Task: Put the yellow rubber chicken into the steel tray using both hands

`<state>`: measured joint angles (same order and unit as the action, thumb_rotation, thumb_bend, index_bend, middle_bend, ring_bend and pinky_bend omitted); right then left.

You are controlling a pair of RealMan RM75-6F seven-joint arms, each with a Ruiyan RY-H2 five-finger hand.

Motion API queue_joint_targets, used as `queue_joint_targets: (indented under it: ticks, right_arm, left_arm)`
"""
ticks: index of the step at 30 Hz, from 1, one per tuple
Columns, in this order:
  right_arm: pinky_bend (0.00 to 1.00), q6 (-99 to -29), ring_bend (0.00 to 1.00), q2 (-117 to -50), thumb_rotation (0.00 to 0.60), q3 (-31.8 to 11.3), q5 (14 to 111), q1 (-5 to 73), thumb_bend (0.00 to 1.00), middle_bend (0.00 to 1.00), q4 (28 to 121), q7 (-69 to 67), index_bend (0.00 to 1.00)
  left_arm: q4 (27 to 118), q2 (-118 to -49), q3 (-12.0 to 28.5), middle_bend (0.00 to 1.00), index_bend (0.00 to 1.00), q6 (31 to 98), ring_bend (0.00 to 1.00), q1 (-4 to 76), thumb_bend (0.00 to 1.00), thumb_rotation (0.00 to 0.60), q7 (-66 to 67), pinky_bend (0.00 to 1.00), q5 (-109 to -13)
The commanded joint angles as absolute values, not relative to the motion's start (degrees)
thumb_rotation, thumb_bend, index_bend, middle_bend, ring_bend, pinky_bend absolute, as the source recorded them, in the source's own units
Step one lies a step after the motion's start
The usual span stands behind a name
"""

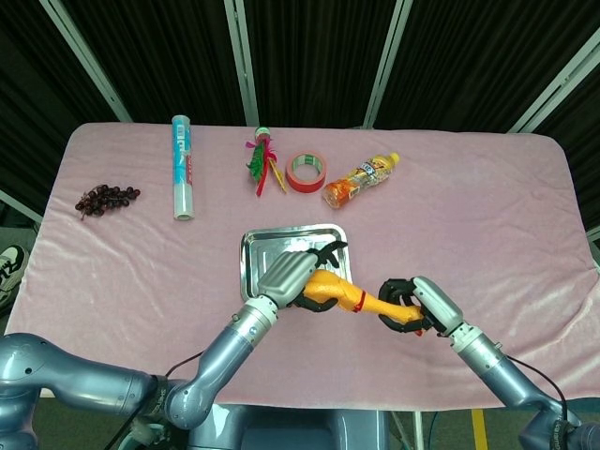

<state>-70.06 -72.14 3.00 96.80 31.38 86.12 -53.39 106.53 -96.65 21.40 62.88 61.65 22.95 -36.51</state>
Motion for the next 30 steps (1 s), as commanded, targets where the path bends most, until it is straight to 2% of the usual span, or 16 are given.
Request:
queue_joint_targets:
  ticks: [1,9,30]
  right_arm:
    - [0.88,-69.97,0.68,-72.17,0.600,2.99,96.72,31.40,0.73,0.75,86.06,-53.47,1.00]
    - [0.88,-69.56,0.68,-72.39,0.600,2.91,96.37,31.48,0.73,0.75,85.63,-53.64,1.00]
    - [0.88,-68.68,0.68,-72.50,0.600,2.23,95.18,31.68,0.73,0.75,84.61,-53.85,1.00]
  left_arm:
    - [106.44,-96.56,21.37,0.30,0.10,62.85,0.26,61.58,0.06,0.600,22.85,0.35,-36.50]
    - [106.51,-95.91,21.46,0.26,0.09,61.71,0.24,61.22,0.03,0.600,21.40,0.34,-36.85]
    - [107.92,-93.65,20.49,0.26,0.09,59.85,0.24,61.53,0.03,0.600,21.02,0.34,-35.55]
